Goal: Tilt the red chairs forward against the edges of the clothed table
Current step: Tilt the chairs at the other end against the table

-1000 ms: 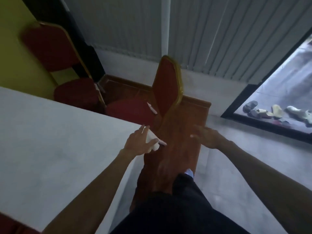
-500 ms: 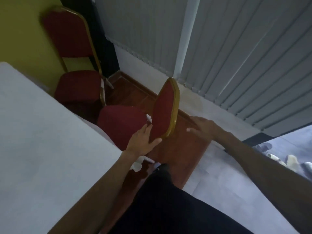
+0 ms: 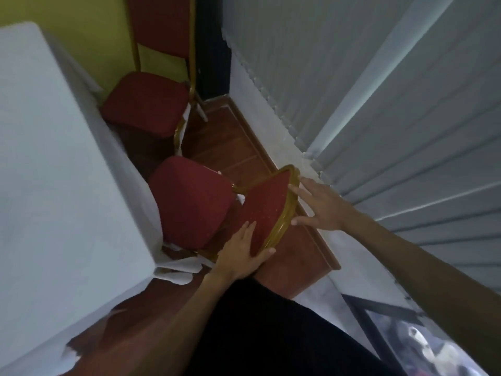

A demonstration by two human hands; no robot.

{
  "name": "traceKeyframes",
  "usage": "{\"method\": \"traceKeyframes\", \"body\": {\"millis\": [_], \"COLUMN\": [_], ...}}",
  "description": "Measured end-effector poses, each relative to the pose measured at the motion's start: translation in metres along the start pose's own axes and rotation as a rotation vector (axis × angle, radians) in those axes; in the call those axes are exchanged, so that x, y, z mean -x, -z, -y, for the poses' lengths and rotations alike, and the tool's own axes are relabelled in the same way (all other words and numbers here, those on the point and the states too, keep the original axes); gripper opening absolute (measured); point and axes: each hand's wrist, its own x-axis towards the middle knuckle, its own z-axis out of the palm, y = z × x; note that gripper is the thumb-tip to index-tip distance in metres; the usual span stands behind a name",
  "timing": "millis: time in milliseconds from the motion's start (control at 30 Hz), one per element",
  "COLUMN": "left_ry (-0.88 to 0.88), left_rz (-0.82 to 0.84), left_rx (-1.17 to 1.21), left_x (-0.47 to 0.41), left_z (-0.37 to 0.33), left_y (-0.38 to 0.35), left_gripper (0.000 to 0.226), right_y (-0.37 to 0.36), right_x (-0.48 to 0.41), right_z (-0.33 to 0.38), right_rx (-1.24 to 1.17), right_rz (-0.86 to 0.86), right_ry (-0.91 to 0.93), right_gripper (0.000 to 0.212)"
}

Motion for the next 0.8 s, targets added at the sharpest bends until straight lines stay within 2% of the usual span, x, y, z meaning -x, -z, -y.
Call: {"method": "traceKeyframes", "body": {"millis": [200, 433, 667, 800], "left_ry": [0.1, 0.246, 0.37, 0.428], "left_rz": [-0.038, -0.061, -0.26, -0.273], "left_rx": [0.086, 0.239, 0.124, 0.105], "left_x": [-0.015, -0.021, -0.033, -0.035], "left_z": [-0.011, -0.028, -0.045, -0.051], "left_y": [0.0, -0.033, -0.062, -0.062], "left_gripper": [0.106, 0.108, 0.1, 0.095], "right_y": [0.01, 0.008, 0.009, -0.003], "right_x": [-0.042, -0.092, -0.126, -0.135], "right_z": [-0.027, -0.056, -0.068, -0.076], "right_rx": [0.067, 0.111, 0.019, 0.013], "right_rz": [0.122, 0.151, 0.15, 0.098], "right_ry": [0.29, 0.648, 0.9, 0.979], "right_gripper": [0.096, 0.09, 0.09, 0.086]}}
